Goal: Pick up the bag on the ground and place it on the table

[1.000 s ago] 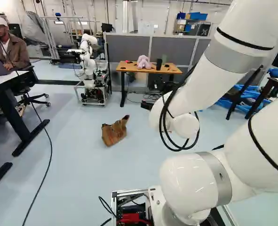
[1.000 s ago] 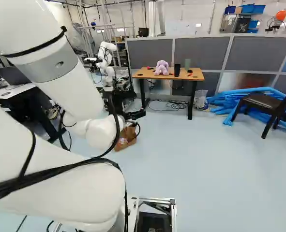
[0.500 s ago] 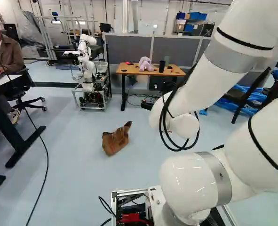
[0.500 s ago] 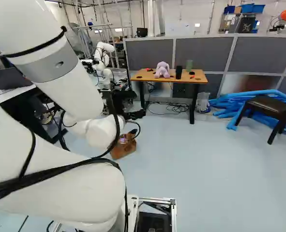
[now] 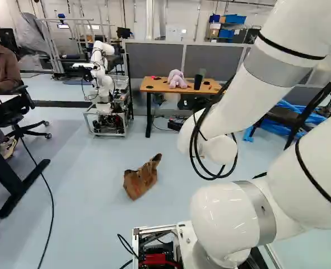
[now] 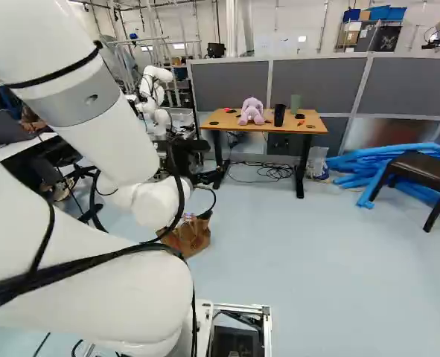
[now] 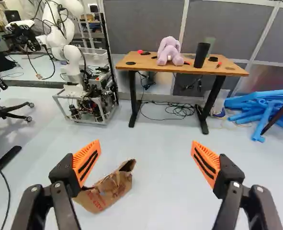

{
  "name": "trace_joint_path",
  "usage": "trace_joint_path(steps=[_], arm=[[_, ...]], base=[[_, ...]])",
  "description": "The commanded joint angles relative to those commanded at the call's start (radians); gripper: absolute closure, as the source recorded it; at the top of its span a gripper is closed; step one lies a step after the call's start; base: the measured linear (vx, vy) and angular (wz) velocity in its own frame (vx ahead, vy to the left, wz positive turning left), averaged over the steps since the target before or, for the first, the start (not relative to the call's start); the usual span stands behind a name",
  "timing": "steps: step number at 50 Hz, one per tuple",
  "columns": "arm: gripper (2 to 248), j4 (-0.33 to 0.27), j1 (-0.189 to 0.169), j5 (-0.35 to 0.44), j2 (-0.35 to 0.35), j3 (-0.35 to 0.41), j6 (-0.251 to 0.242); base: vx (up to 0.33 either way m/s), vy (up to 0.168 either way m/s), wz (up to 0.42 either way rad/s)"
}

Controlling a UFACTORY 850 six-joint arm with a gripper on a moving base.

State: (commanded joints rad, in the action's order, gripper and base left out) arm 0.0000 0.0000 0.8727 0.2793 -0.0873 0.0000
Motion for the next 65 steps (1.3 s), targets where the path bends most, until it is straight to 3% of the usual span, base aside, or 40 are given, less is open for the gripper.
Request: trace_joint_path(steps=[24,53,65], arm=[[3,0.0,0.0,0.0,0.0,0.0,0.0],[3,0.0,0.043,-0.002,-0.11,-0.096,0.0],[3,0.0,0.074,-0.049,-0.168,-0.15,0.0]], base=[[0.255,0.1,-0.033],[0.029,0.012,-0.007],[0.0,0.0,0.0]])
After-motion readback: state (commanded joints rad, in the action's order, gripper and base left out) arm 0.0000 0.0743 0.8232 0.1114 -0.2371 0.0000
